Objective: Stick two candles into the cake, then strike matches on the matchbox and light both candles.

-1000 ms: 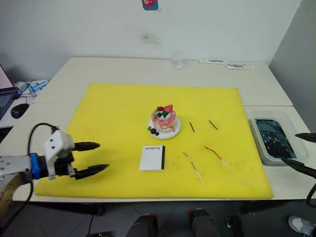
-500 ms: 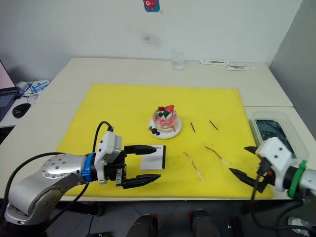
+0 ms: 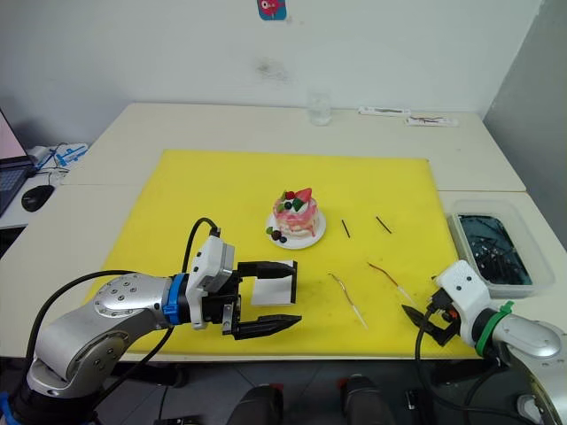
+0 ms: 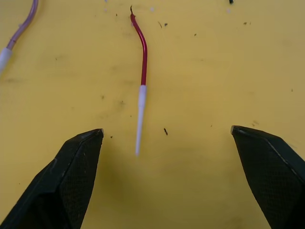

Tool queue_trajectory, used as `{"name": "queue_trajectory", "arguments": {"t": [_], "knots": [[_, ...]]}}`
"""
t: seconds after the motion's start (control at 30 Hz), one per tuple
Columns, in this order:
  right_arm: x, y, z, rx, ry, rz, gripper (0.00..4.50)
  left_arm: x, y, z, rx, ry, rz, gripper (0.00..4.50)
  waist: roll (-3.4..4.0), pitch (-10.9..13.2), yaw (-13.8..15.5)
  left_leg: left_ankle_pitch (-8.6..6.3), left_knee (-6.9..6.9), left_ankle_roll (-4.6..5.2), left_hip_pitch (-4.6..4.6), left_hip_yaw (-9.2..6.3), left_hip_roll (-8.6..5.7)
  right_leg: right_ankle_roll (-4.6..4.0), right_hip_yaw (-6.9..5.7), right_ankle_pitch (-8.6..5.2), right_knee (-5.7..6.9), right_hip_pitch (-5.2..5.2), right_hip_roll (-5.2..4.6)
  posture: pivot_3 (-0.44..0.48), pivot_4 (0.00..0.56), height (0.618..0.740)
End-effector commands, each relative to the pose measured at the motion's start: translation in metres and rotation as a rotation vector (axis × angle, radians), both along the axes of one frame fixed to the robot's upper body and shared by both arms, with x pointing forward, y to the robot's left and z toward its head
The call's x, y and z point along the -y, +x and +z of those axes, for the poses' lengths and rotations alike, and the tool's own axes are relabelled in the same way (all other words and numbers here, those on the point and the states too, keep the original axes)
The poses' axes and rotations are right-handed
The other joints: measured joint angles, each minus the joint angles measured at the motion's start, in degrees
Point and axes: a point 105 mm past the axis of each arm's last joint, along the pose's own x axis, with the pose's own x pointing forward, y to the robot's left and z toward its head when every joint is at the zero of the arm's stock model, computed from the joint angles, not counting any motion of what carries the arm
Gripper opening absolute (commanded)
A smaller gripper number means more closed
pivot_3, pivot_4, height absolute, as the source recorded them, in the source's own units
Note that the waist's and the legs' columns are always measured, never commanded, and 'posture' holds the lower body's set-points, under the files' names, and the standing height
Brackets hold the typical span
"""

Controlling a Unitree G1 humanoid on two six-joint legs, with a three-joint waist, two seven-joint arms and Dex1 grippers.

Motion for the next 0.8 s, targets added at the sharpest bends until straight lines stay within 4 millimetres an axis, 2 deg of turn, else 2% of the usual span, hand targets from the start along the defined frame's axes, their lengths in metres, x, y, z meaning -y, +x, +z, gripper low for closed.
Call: {"name": "queue_trajectory", "arguments": {"t": [0.03,0.1,0.47,0.67,0.8], "knots": [[-0.002,0.003,0.003,0.014,0.000,-0.006,4.32,0.001,-0.002,0.004,0.033,-0.009,-0.010,4.50,0.00,0.00,0.00,0.00,0.00,0.00,0.00,0.00,0.00,0.00,0.00,0.00,0.00,0.00,0.00,0.000,0.150,0.740],[-0.002,0.004,0.000,-0.003,0.011,-0.015,3.97,0.001,-0.001,0.003,0.033,-0.010,-0.005,4.50,0.00,0.00,0.00,0.00,0.00,0.00,-0.01,0.00,0.00,0.00,0.00,0.00,-0.01,0.00,0.00,0.000,0.150,0.740],[-0.002,0.005,-0.003,-0.072,0.008,-0.024,0.09,0.000,0.003,-0.001,0.022,-0.010,0.026,4.50,-0.01,0.00,0.00,0.00,0.02,0.00,-0.01,-0.01,0.00,0.00,0.00,0.00,-0.06,0.02,0.00,0.000,0.150,0.740],[-0.004,0.004,0.008,-0.075,0.047,-0.005,0.04,-0.005,0.006,-0.005,-0.014,-0.010,0.070,4.50,-0.01,0.00,0.00,0.00,0.01,0.00,-0.01,-0.01,0.00,0.00,0.00,0.00,-0.06,0.01,0.00,0.000,0.150,0.740],[-0.011,0.000,0.027,-0.050,0.142,0.038,0.04,-0.011,0.015,-0.007,-0.089,-0.056,0.148,4.50,-0.01,0.00,0.01,0.00,-0.01,0.00,-0.05,-0.02,0.00,0.00,-0.01,0.00,-0.05,-0.02,0.00,0.000,0.150,0.740]]}}
